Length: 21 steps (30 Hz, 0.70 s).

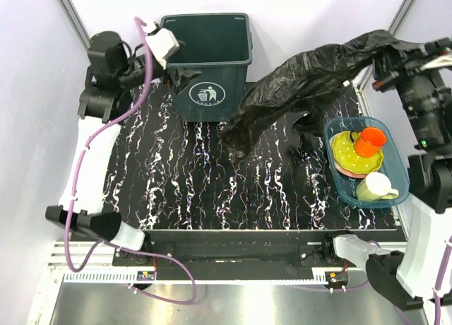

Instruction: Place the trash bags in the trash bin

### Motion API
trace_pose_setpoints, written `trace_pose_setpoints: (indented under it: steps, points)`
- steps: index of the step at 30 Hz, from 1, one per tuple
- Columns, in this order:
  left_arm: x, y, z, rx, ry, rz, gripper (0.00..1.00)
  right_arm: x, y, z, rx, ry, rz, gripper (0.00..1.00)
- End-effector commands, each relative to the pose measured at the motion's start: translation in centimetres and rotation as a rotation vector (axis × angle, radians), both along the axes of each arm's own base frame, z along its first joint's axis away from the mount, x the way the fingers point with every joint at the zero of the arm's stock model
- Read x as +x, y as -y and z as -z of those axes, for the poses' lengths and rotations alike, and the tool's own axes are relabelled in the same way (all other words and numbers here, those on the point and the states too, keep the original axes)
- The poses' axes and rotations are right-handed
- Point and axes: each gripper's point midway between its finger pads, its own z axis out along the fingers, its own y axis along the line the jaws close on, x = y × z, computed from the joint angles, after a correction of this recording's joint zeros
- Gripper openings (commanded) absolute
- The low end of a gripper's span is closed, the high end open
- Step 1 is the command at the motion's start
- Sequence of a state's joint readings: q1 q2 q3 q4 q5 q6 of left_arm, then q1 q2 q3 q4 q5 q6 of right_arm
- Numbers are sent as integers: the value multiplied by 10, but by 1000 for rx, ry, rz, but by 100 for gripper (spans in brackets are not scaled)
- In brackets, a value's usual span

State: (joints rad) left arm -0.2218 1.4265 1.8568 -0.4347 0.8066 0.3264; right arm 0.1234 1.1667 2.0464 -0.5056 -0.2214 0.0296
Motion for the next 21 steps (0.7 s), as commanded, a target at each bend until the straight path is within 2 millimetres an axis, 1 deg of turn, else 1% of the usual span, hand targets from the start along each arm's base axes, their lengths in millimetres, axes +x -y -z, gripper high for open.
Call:
trace_pose_setpoints:
  steps: [1,2,3,4,5,6,7,9,10,12,13,15,16,17,19,20,21]
  points:
    - [76,-23,37,350,204,-135,87,0,21,-7,-15,49,123,0]
    - [85,-24,34,371,235,-148,87,-1,20,-4,-19,44,117,0]
    - [102,-26,44,423,260,-160,86,-3,20,-3,-19,45,116,0]
    - [108,-26,46,444,278,-159,85,-3,20,-1,-21,41,116,0]
    - [115,-27,43,481,334,-160,85,-3,21,3,-23,29,119,0]
    - [125,-26,52,506,336,-165,84,-2,22,5,-24,22,124,0]
    - [131,-26,54,514,346,-163,82,-1,23,6,-21,16,130,0]
    - [139,-25,58,542,369,-156,82,2,22,9,-24,9,131,0]
    - [145,-24,66,558,367,-151,82,1,23,10,-23,7,134,0]
    - [152,-22,73,567,374,-143,83,4,23,14,-26,-5,132,0]
    - [159,-20,82,574,362,-137,83,6,23,15,-27,-9,134,0]
    - [166,-19,89,587,367,-132,77,7,23,16,-36,-6,139,0]
    - [170,-19,95,594,363,-130,74,9,27,17,-35,-6,158,0]
    - [176,-18,106,607,350,-122,73,9,28,14,-40,3,169,0]
    - [178,-16,114,611,340,-107,65,11,34,11,-37,12,203,0]
    - [178,-15,119,616,329,-92,61,9,36,4,-41,37,214,0]
    - [174,-12,120,610,327,-69,56,8,37,1,-45,51,222,0]
